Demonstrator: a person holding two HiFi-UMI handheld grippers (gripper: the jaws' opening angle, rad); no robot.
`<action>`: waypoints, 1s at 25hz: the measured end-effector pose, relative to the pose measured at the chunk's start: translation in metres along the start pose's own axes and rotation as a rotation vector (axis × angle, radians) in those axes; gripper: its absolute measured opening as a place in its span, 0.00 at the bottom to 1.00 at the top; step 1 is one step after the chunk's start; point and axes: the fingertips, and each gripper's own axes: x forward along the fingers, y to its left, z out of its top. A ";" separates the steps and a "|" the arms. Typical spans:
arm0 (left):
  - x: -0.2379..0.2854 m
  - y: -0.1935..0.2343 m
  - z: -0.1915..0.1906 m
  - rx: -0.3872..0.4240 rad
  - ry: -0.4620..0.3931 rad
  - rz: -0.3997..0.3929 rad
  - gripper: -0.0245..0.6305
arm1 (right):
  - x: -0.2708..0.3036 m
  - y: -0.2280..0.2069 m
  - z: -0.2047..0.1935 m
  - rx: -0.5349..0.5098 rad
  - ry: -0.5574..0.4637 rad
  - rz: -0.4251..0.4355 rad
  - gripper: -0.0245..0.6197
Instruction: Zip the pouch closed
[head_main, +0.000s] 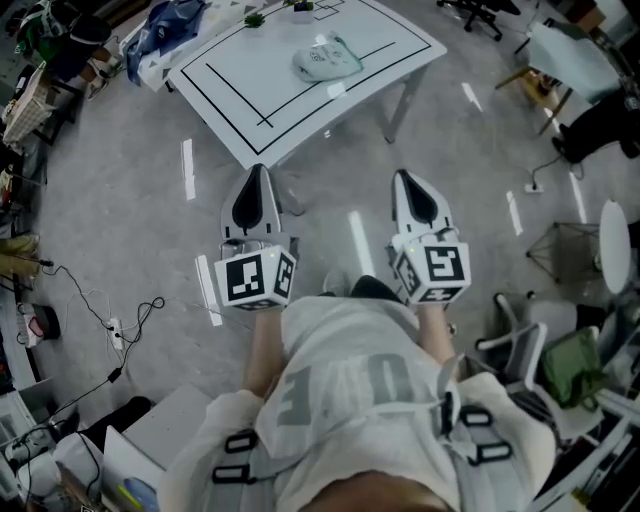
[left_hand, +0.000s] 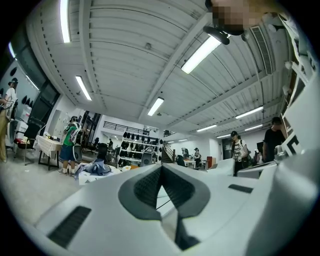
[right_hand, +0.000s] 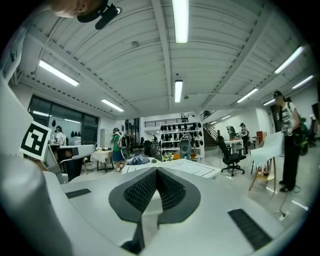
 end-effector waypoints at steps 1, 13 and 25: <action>0.003 0.002 -0.002 0.002 0.002 -0.006 0.05 | 0.002 0.000 -0.002 0.010 0.001 -0.008 0.05; 0.073 0.020 -0.011 -0.022 0.009 -0.058 0.05 | 0.065 -0.013 -0.004 -0.017 0.032 -0.033 0.05; 0.189 0.013 -0.020 -0.039 0.027 -0.066 0.05 | 0.183 -0.062 0.004 0.006 0.026 0.056 0.05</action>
